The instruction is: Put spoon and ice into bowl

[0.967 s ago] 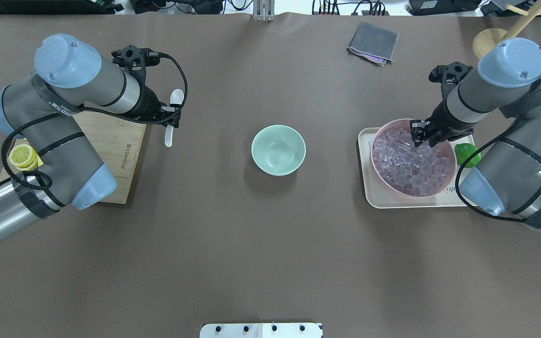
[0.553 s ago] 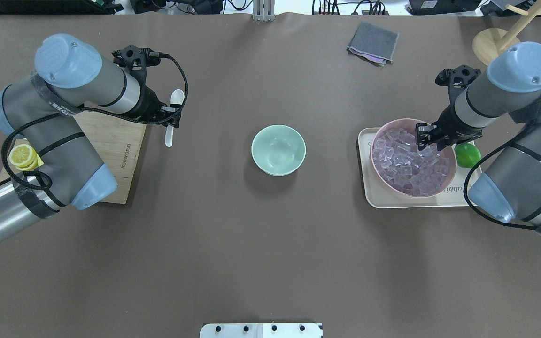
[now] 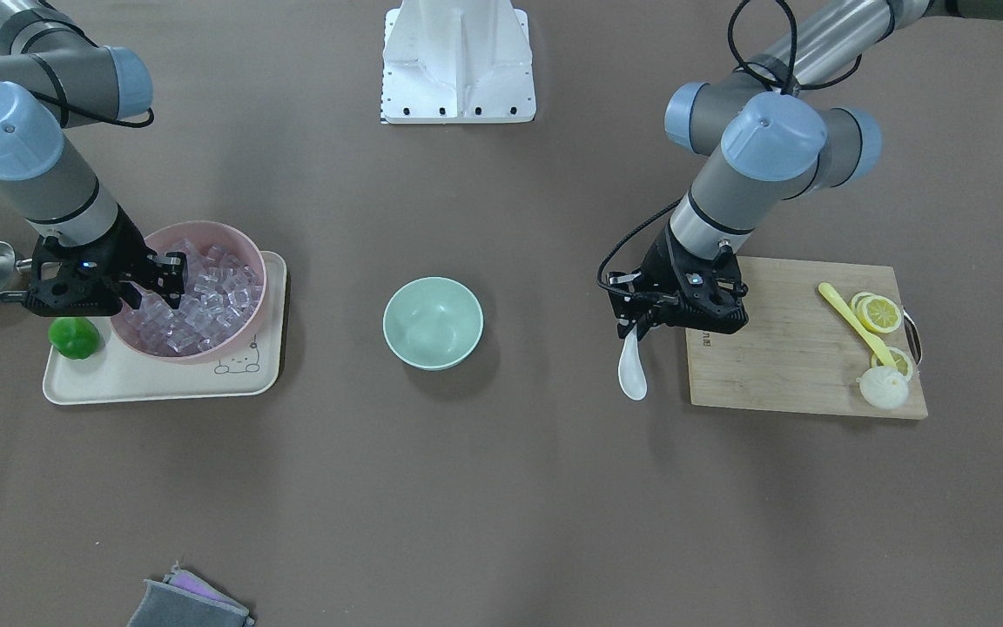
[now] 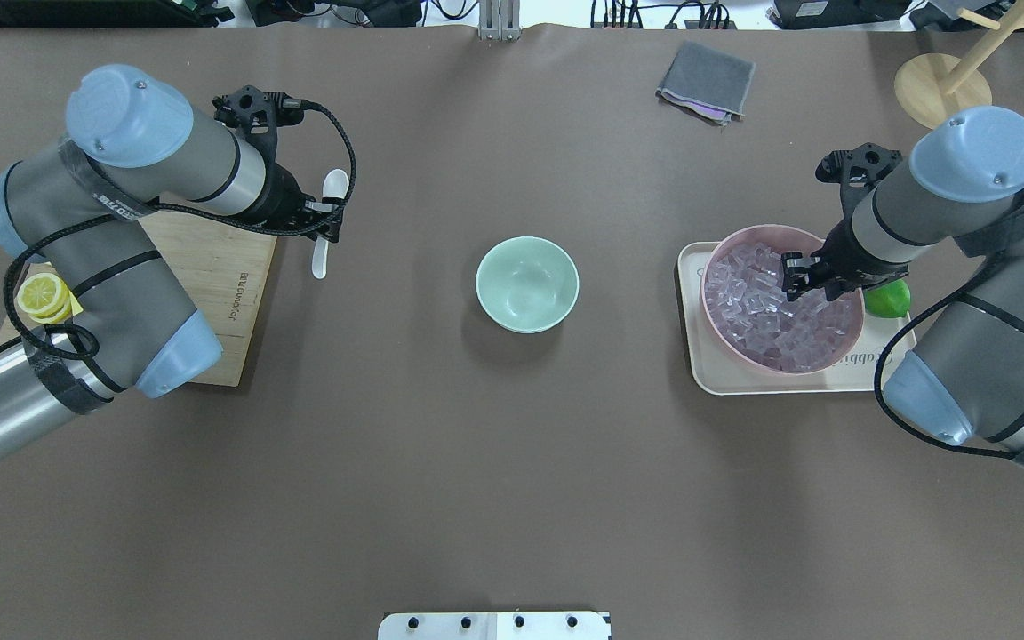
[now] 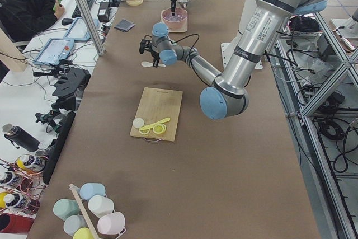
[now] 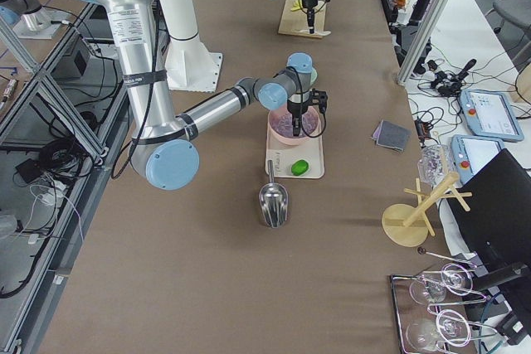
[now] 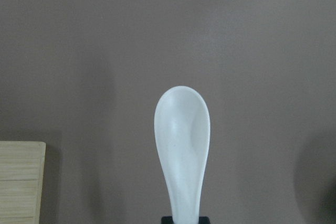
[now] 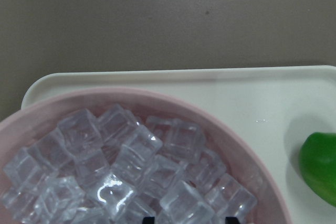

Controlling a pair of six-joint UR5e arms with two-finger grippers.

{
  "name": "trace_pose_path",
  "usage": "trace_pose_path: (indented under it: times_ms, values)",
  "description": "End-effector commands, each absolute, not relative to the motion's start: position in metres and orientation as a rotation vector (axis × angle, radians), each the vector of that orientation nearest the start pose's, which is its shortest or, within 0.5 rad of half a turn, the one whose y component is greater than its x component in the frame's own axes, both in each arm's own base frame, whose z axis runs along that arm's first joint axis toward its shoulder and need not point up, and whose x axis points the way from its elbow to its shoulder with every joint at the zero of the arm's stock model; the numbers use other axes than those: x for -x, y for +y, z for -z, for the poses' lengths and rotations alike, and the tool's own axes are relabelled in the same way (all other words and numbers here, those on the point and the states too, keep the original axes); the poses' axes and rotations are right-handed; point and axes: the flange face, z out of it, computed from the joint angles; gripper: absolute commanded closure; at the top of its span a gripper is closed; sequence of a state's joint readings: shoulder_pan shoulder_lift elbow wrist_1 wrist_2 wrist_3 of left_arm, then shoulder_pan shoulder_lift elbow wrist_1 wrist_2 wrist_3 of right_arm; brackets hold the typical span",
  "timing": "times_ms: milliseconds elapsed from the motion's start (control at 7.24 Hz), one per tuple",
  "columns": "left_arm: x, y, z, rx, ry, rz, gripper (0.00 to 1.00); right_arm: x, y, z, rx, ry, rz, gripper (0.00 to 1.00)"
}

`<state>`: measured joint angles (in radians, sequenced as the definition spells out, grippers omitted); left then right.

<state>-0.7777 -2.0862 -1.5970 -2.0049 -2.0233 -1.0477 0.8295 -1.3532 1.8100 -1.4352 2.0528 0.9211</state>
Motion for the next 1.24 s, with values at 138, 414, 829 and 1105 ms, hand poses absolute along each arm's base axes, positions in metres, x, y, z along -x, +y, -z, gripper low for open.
trace_pose_path:
  times_ms: [138,414,829,1105]
  values:
    - [-0.418,-0.538,-0.298,-0.249,1.012,0.01,1.0,0.331,-0.482,-0.42,-0.048,-0.742,-0.022,0.47]
    - [-0.422,-0.541,-0.294,-0.25,1.013,0.01,1.0,0.33,-0.482,-0.422,-0.048,-0.739,-0.022,0.47]
    - [-0.425,-0.544,-0.29,-0.251,1.016,0.011,1.0,0.328,-0.483,-0.424,-0.047,-0.735,-0.028,0.63]
    - [-0.431,-0.543,-0.278,-0.255,1.027,0.003,1.0,0.325,-0.485,-0.424,-0.06,-0.727,-0.035,0.82]
